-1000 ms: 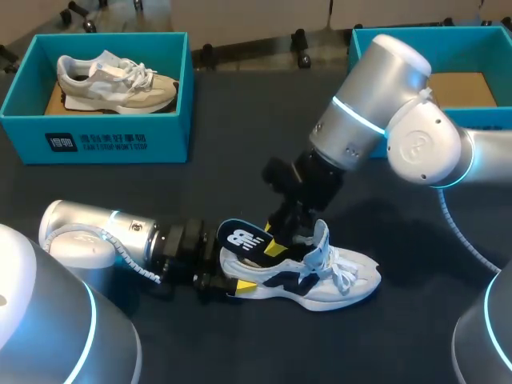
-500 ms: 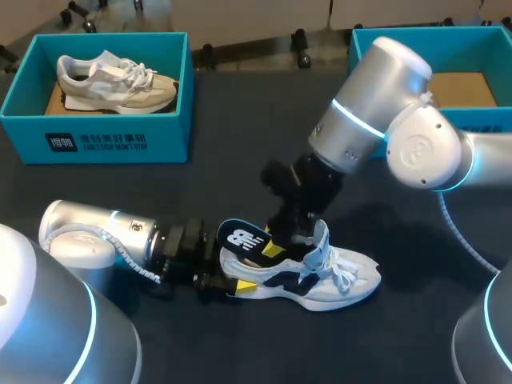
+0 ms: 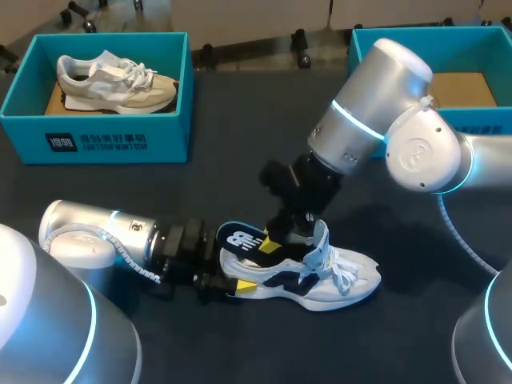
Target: Take the shoe out of the shoebox, open the shoe tongue, remove and reinsert the insole, then place the shoe into the shoebox
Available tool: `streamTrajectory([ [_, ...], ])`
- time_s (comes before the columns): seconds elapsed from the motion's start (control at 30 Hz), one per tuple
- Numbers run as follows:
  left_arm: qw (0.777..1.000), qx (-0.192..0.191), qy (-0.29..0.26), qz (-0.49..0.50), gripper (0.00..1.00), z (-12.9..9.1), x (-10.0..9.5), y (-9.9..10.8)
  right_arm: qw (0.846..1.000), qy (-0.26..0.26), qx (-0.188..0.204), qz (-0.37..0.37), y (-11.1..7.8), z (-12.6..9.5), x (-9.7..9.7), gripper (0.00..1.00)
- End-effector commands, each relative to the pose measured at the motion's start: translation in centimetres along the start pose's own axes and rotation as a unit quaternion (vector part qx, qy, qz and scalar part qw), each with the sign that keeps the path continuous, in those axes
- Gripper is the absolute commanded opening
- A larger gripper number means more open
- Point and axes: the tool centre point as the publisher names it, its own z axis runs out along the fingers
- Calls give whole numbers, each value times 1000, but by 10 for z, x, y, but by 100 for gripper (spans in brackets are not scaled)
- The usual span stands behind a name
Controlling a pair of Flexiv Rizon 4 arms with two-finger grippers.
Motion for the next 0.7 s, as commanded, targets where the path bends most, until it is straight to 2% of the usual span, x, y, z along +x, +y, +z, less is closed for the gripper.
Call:
streamTrajectory([
  [0.03,1000,-1,-1,0,0,1,-3,4,1000,-6,2,-4,5,-3,-1,0],
  [0.27,1000,-1,-1,0,0,1,-3,4,999,-28,12,-24,24,-14,-7,0],
  [0.7,1000,-1,-1,0,0,1,-3,4,999,-28,12,-24,24,-14,-7,0],
])
